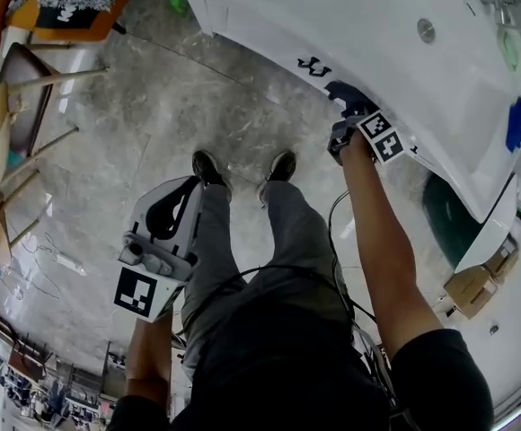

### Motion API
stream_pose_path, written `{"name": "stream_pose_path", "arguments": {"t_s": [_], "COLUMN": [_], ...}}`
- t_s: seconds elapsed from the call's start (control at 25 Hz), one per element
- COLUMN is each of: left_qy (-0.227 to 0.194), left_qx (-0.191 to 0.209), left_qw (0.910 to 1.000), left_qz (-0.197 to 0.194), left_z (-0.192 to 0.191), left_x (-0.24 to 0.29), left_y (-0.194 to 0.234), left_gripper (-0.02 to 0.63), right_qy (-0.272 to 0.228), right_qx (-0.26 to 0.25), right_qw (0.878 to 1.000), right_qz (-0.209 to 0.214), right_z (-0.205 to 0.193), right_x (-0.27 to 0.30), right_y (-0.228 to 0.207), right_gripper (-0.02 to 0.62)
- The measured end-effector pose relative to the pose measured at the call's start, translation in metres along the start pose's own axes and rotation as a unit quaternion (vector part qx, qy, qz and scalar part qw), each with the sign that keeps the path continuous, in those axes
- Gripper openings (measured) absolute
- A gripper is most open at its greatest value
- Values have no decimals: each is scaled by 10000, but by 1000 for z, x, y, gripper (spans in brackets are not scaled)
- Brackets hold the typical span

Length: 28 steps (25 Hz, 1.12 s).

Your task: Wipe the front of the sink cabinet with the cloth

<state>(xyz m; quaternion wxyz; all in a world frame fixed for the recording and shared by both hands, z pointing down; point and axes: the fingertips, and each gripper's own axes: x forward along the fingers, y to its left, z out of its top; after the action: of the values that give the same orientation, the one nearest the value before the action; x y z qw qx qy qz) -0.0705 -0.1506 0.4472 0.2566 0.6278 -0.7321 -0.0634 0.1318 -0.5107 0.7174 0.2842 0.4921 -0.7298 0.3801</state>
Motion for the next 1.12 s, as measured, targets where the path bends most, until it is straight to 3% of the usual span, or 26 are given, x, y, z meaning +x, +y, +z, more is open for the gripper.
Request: {"name": "stream_pose_path", "arguments": {"t_s": [0.16, 0.28, 0.4, 0.64, 0.96, 1.12], "left_qy": [73, 93, 8, -35, 84, 60], "left_qx": [6, 33, 24, 60, 76, 102], "left_qw": [9998, 9996, 9997, 9999, 9999, 9998], "left_qz": [177, 247, 238, 144, -41, -168], "left_z": [-9, -13, -4, 12, 17, 31], "left_x": [-9, -6, 0, 23, 39, 34], "left_y": [7, 3, -6, -25, -40, -45], "left_gripper": [5, 3, 5, 3, 5, 5], "right_qy": [296, 411, 332, 311, 738, 552], "right_qx": [-115, -25, -140, -100, 117, 212], "right_qw": [9982, 9971, 9984, 9985, 9961, 9973], "right_qz": [506, 643, 441, -441, -469, -441], "right_z": [-28, -34, -20, 8, -9, -4], "right_x": [28, 34, 20, -3, 2, -17], "right_y": [67, 77, 42, -74, -80, -69], "right_gripper": [37, 37, 38, 38, 37, 37]}}
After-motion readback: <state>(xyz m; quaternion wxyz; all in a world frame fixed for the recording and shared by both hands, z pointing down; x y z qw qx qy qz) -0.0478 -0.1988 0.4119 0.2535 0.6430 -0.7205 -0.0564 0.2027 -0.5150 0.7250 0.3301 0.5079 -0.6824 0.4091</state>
